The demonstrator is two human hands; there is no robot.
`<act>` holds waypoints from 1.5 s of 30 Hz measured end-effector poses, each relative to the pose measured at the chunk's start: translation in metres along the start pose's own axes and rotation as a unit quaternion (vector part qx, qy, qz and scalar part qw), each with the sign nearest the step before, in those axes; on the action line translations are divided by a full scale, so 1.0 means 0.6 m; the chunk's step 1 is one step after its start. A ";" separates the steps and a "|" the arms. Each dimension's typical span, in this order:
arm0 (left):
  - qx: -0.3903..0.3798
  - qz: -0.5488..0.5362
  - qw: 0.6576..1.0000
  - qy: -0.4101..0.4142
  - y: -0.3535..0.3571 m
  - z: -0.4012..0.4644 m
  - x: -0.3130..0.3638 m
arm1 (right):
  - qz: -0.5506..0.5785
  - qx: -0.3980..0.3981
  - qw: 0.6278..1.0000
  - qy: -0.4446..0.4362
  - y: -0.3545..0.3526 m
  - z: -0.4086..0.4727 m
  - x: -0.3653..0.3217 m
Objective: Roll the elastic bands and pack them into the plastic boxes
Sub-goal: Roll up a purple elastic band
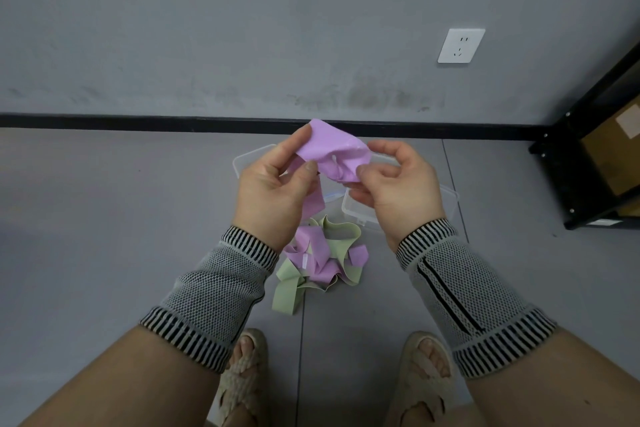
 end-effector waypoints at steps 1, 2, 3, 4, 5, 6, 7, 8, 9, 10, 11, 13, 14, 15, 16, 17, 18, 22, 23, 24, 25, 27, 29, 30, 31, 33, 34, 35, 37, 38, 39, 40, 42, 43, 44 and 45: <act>0.003 -0.001 1.000 -0.002 -0.001 0.001 0.000 | 0.026 0.009 1.000 -0.007 -0.004 0.002 -0.004; 0.007 -0.003 1.000 -0.004 -0.002 0.002 0.000 | 0.059 0.013 0.998 -0.009 -0.009 0.004 -0.009; 0.012 -0.004 1.000 -0.004 -0.003 0.002 -0.001 | 0.099 0.009 0.995 -0.008 -0.014 0.005 -0.014; 0.015 -0.004 1.000 -0.001 -0.004 0.002 0.000 | 0.146 -0.005 0.989 -0.004 -0.017 0.005 -0.019; 0.013 -0.002 1.000 0.004 -0.003 0.001 0.001 | 0.194 -0.024 0.981 0.003 -0.018 0.005 -0.023; 0.007 0.001 1.000 0.009 0.000 -0.001 0.002 | 0.236 -0.042 0.971 0.012 -0.017 0.004 -0.026; 0.001 0.004 1.000 0.013 0.004 -0.003 0.003 | 0.265 -0.053 0.963 0.018 -0.016 0.003 -0.028; -0.001 0.005 1.000 0.013 0.007 -0.003 0.005 | 0.276 -0.057 0.959 0.020 -0.015 0.002 -0.029; 0.004 0.001 1.000 0.011 0.006 -0.001 0.006 | 0.266 -0.051 0.963 0.018 -0.017 0.002 -0.029; 0.016 -0.006 1.000 0.005 0.001 0.004 0.006 | 0.239 -0.038 0.970 0.010 -0.021 0.004 -0.031; 0.031 -0.015 0.999 -0.002 -0.007 0.010 0.005 | 0.207 -0.024 0.978 0.001 -0.027 0.005 -0.032; 0.060 -0.028 0.998 -0.010 -0.027 0.019 0.005 | 0.164 -0.005 0.986 -0.016 -0.040 0.009 -0.032; 0.071 -0.030 0.997 -0.011 -0.034 0.019 0.004 | 0.147 -0.003 0.989 -0.024 -0.044 0.008 -0.032; 0.074 -0.025 0.997 -0.008 -0.035 0.017 0.006 | 0.125 -0.005 0.991 -0.035 -0.044 0.006 -0.031; 0.069 -0.012 0.998 0.000 -0.032 0.014 0.008 | 0.099 -0.012 0.994 -0.048 -0.041 0.003 -0.031; 0.055 0.004 0.998 0.006 -0.025 0.010 0.010 | 0.069 -0.023 0.995 -0.063 -0.034 -0.002 -0.031; 0.039 0.012 0.999 0.010 -0.017 0.007 0.011 | 0.035 -0.034 0.995 -0.082 -0.025 -0.007 -0.030; 0.009 0.012 1.000 0.007 0.000 0.003 0.005 | -0.085 -0.077 0.985 -0.128 0.008 -0.024 -0.023; 0.006 0.013 1.000 0.007 0.001 0.003 0.005 | -0.105 -0.081 0.983 -0.129 0.012 -0.025 -0.020; 0.002 0.015 1.000 0.006 0.001 0.002 0.005 | -0.123 -0.081 0.981 -0.129 0.014 -0.025 -0.017; -0.003 0.018 1.000 0.004 0.001 0.002 0.005 | -0.138 -0.076 0.979 -0.127 0.015 -0.023 -0.014; -0.005 0.025 1.000 0.003 0.000 0.002 0.007 | -0.146 -0.061 0.981 -0.115 0.013 -0.018 -0.012; -0.002 0.024 1.000 0.004 -0.001 0.002 0.009 | -0.140 -0.051 0.983 -0.105 0.012 -0.013 -0.010; -0.002 0.024 1.000 0.004 -0.001 0.001 0.010 | -0.136 -0.047 0.984 -0.106 0.012 -0.011 -0.009; -0.005 0.026 1.000 0.003 0.000 0.001 0.010 | -0.133 -0.043 0.984 -0.109 0.012 -0.009 -0.009; -0.011 0.027 1.000 -0.001 0.002 0.000 0.010 | -0.124 -0.034 0.985 -0.115 0.011 -0.008 -0.008; -0.011 0.021 1.000 -0.004 0.001 0.001 0.007 | -0.110 -0.031 0.987 -0.116 0.009 -0.007 -0.009; -0.007 0.014 1.000 -0.010 0.000 0.002 0.004 | -0.092 -0.028 0.989 -0.115 0.007 -0.006 -0.010; 0.001 0.004 1.000 -0.020 -0.005 0.004 -0.001 | -0.055 -0.022 0.992 -0.112 0.002 -0.004 -0.011; 0.005 0.001 1.000 -0.024 -0.008 0.004 -0.003 | -0.043 -0.019 0.993 -0.112 -0.001 -0.002 -0.012; 0.007 0.001 1.000 -0.026 -0.010 0.005 -0.004 | -0.036 -0.016 0.993 -0.114 -0.004 -0.001 -0.013; 0.009 0.005 1.000 -0.025 -0.011 0.005 -0.004 | -0.035 -0.014 0.992 -0.118 -0.006 -0.001 -0.014; 0.012 0.013 1.000 -0.018 -0.011 0.006 -0.001 | -0.046 -0.011 0.990 -0.129 -0.007 -0.001 -0.016; 0.011 0.014 1.000 -0.017 -0.010 0.006 0.000 | -0.054 -0.008 0.989 -0.135 -0.008 -0.001 -0.016; 0.008 0.014 1.000 -0.016 -0.007 0.005 0.000 | -0.061 -0.006 0.989 -0.138 -0.008 -0.001 -0.015; 0.004 0.016 1.000 -0.016 -0.004 0.004 0.001 | -0.067 -0.003 0.988 -0.141 -0.008 -0.001 -0.015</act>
Point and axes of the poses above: each hand's wrist, its own z-axis towards the middle knuckle, its own y-axis out of the palm, x = y × z, the point moved 3 cm from there along z, towards the middle knuckle, and after that the axes turned 6 degrees about y, right-handed, at the moved point
